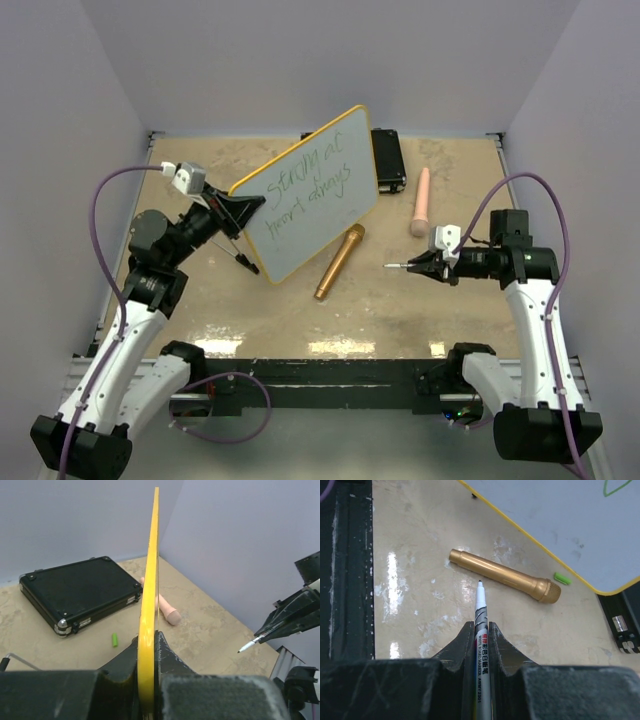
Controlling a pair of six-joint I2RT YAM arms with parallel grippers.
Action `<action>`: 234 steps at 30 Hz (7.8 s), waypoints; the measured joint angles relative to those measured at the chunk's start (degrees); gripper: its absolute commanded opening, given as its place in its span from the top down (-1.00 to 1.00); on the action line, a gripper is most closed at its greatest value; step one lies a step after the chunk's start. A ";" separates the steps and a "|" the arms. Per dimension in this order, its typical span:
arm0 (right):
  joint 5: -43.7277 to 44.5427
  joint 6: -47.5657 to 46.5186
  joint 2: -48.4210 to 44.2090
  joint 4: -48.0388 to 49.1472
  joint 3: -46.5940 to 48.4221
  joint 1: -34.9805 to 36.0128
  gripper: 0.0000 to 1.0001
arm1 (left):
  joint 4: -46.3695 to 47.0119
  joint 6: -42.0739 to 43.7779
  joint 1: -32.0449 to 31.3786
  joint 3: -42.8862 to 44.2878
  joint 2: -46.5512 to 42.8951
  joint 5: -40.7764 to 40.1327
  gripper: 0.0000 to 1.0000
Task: Write a sentence on the whiteboard
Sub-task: Put down the whiteboard on the whiteboard stand.
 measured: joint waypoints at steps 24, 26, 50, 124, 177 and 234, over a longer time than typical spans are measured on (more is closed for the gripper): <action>-3.02 2.58 -3.04 -7.58 12.83 0.61 1.00 | 8.28 -2.54 -26.67 -13.75 -0.02 -15.69 1.00; -3.17 2.56 -3.06 -7.58 12.70 0.61 1.00 | 9.51 -2.67 -27.41 -15.69 0.07 -18.80 1.00; -3.17 -0.90 -0.24 -7.91 6.64 0.61 1.00 | 19.85 -5.27 -34.80 -21.51 3.67 -29.59 1.00; 16.41 13.84 3.04 17.97 -4.04 26.97 1.00 | 36.33 -19.80 -31.89 -23.50 17.29 -37.51 1.00; 5.86 17.05 6.73 13.42 2.12 10.80 1.00 | -23.54 18.01 15.91 5.86 -4.37 -1.77 1.00; 2.97 11.65 8.55 7.69 1.97 10.78 1.00 | 14.16 16.00 25.22 -18.88 0.61 10.51 0.97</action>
